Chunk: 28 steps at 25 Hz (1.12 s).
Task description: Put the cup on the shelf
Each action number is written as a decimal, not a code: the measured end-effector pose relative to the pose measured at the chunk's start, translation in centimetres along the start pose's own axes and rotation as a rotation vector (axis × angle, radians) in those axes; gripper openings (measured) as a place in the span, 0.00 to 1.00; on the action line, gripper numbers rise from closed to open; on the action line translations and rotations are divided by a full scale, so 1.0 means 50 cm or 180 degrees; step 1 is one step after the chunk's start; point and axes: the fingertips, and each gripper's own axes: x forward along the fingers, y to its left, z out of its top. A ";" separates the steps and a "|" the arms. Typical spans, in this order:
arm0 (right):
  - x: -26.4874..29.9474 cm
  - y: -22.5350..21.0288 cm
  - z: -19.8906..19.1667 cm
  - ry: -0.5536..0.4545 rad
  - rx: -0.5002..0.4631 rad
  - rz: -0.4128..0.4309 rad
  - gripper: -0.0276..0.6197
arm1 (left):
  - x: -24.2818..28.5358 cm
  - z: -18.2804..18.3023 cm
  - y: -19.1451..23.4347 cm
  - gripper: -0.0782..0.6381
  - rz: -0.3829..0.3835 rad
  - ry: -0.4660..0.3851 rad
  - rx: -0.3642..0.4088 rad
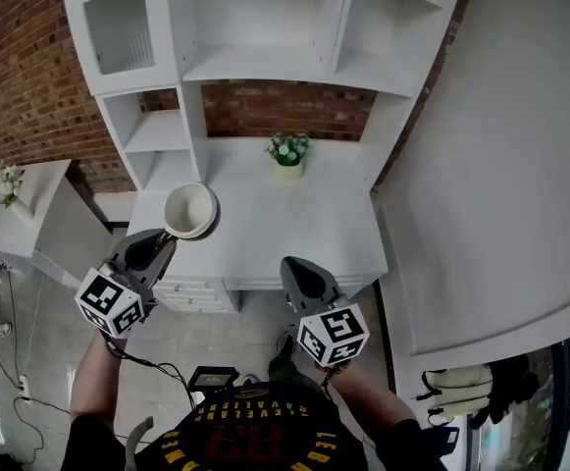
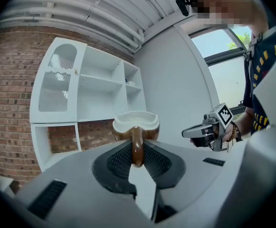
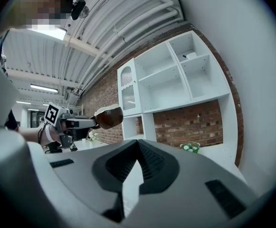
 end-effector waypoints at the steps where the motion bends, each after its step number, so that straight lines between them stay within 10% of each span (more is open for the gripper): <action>1: 0.009 -0.003 0.011 -0.0025 -0.0018 0.0030 0.05 | 0.006 0.010 0.009 0.18 0.0013 -0.0008 0.0027; 28: 0.319 -0.282 0.211 -0.0112 -0.0114 0.0824 0.05 | 0.395 0.157 0.141 0.18 0.0078 -0.0056 -0.0094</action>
